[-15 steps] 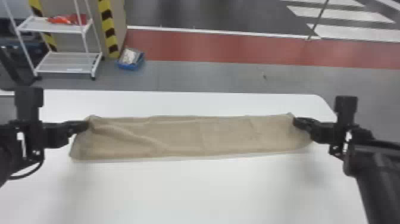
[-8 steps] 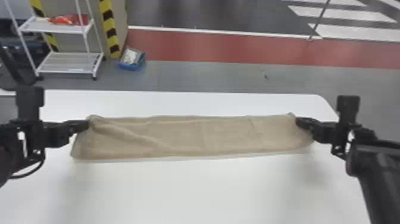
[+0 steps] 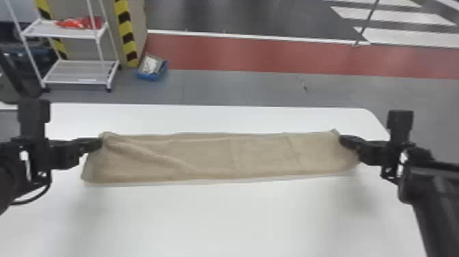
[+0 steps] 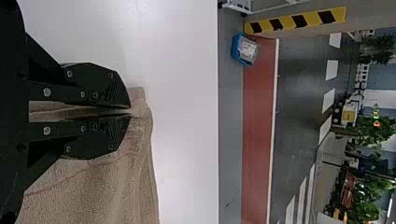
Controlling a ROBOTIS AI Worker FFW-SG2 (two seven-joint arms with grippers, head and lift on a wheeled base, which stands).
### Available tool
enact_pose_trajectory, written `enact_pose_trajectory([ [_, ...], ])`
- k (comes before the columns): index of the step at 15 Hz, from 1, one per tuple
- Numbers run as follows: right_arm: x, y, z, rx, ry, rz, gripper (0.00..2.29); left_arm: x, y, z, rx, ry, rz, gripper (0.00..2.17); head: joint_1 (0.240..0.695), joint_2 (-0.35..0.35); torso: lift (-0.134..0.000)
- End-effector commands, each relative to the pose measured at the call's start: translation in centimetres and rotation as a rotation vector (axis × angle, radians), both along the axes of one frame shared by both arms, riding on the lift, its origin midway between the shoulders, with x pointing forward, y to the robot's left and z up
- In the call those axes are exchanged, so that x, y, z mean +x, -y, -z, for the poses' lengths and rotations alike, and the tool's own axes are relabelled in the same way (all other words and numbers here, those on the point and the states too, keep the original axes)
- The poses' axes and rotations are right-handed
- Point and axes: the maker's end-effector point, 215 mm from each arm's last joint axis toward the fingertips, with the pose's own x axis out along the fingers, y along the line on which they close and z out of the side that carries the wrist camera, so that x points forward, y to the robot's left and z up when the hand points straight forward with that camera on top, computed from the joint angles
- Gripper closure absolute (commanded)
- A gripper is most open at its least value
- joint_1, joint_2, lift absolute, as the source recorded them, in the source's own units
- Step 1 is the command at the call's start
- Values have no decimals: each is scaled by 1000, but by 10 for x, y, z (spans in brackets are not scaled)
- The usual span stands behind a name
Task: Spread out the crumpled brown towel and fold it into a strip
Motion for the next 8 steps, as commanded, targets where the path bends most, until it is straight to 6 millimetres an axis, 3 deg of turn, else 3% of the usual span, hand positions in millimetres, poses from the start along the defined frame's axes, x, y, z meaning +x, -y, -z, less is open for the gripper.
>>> enact_pose_trajectory([
  [1, -3, 5, -1, 9, 12, 11, 1453, 1, -4, -1, 8, 3, -7, 1021, 695, -115, -124],
  [8, -7, 33, -22, 27, 105, 68, 1453, 0, -10, -1, 10, 1, -16, 1021, 695, -129, -124],
])
